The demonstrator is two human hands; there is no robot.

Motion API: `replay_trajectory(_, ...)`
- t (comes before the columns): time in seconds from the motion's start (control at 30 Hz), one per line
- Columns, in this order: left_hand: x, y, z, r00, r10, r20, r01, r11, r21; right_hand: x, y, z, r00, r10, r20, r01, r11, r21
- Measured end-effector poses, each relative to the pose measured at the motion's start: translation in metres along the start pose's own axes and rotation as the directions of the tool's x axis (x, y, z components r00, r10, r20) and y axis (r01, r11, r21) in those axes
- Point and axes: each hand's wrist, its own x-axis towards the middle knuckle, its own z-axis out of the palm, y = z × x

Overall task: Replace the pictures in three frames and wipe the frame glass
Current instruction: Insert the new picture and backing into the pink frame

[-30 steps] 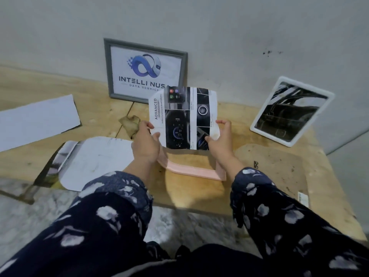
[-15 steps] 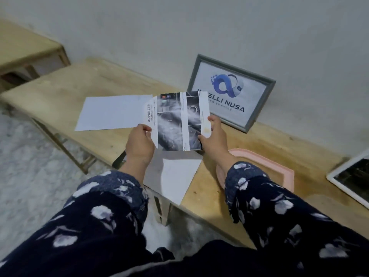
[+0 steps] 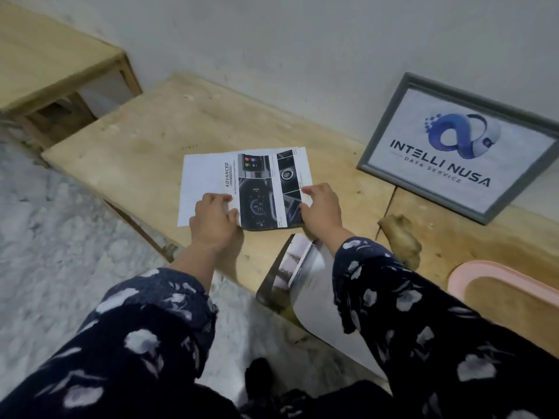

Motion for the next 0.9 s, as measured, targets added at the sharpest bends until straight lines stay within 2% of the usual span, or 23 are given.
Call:
replay_trajectory(0.2, 0.026, -0.011, -0.002, 0.997, -0.028, 0.069, 0.021, 0.994, 0.104, 0.029, 0.003, 0.021, 0.985, 0.065, 0.161, -0.057, 0.997, -0.05)
replay_trajectory(0.5, 0.005, 0.006, 0.008, 0.984, 0.139, 0.11, -0.149, 0.985, 0.09, -0.011, 0.017, 0.001, 0.995, 0.067, 0.081, -0.061, 0.995, -0.074)
replay_trajectory(0.7, -0.049, 0.033, 0.022, 0.933, 0.302, 0.194, -0.331, 0.934, 0.138, -0.075, 0.042, -0.027, 0.995, 0.052, 0.091, -0.035, 0.983, -0.18)
replay_trajectory(0.9, -0.115, 0.053, 0.035, 0.826, 0.414, 0.383, -0.497, 0.855, 0.148, -0.149, 0.075, -0.049, 0.992, 0.065, 0.104, -0.031, 0.953, -0.302)
